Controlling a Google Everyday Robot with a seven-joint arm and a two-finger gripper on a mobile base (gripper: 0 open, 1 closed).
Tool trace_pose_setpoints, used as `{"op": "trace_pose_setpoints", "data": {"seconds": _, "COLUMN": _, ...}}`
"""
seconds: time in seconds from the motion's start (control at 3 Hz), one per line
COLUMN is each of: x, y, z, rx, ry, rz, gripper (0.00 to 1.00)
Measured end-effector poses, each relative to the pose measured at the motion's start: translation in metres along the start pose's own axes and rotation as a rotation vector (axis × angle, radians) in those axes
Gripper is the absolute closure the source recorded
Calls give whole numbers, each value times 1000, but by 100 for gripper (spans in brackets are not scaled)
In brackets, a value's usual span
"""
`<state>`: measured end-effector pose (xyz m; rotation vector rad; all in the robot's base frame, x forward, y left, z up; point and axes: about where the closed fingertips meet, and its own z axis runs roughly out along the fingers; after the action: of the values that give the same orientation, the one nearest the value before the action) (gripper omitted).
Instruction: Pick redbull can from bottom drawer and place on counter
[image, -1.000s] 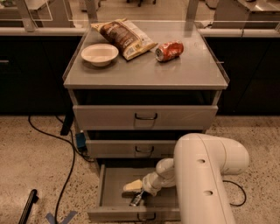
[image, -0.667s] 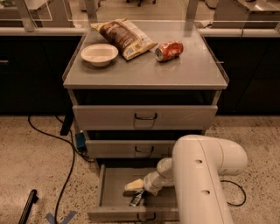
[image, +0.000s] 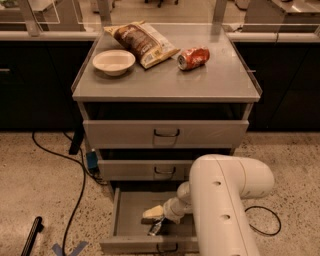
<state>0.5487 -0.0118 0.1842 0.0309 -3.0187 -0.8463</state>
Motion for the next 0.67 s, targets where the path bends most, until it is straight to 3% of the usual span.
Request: {"op": "trace_pose_setpoints", "data": {"seconds": 0.67, "x": 8, "y": 0, "z": 33, "rx": 5, "ry": -106, "rz": 40, "gripper": 0}}
